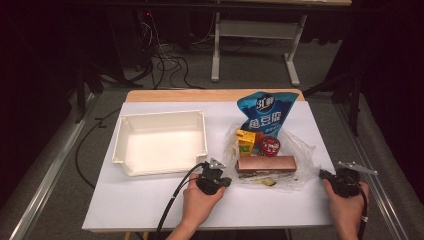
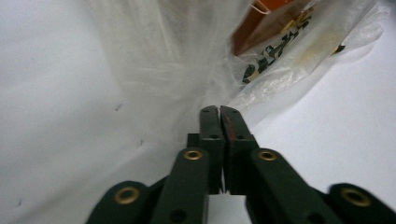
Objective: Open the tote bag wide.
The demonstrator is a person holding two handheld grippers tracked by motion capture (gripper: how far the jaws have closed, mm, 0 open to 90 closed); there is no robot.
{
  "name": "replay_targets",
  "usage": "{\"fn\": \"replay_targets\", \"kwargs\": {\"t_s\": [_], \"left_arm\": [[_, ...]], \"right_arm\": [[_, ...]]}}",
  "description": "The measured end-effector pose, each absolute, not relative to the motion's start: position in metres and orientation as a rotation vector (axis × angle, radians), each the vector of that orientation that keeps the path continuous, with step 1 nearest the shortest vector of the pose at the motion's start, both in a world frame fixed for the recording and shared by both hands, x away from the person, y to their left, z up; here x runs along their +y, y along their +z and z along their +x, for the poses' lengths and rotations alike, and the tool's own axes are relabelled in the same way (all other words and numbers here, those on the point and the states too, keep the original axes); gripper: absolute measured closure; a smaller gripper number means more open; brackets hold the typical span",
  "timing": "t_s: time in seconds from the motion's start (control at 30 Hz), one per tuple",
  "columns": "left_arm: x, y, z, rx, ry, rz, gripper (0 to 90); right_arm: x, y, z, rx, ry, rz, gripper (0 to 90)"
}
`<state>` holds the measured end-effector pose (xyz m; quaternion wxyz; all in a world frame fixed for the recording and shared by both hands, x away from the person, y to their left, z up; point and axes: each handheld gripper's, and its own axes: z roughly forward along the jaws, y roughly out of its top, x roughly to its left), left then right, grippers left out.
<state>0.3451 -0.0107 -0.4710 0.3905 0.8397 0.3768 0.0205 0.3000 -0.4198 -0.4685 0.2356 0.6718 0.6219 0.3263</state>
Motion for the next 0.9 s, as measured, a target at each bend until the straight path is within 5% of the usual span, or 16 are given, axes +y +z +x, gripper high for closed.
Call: {"fn": "replay_targets", "kwargs": {"t_s": [0.17, 0.5, 0.6, 0.77, 0.9], "left_arm": [[-0.002, -0.447, 0.335, 0.915, 0.126, 2.049, 62.0], [0.011, -0.402, 0.345, 0.974, 0.289, 1.838, 43.1], [-0.004, -0.405, 0.355, 1.009, 0.330, 1.847, 47.8], [-0.023, -0.432, 0.374, 1.099, 0.315, 1.935, 71.3], [-0.029, -0.456, 0.378, 1.119, 0.282, 2.020, 84.5]], "right_arm": [[-0.425, -0.443, 0.285, 1.595, 1.056, 1.752, 58.3], [-0.394, -0.408, 0.303, 1.651, 1.197, 1.488, 48.6], [-0.386, -0.412, 0.322, 1.710, 1.201, 1.491, 50.2], [-0.380, -0.432, 0.355, 1.836, 1.182, 1.496, 53.6], [-0.381, -0.452, 0.369, 1.933, 1.209, 1.592, 74.4]]}}
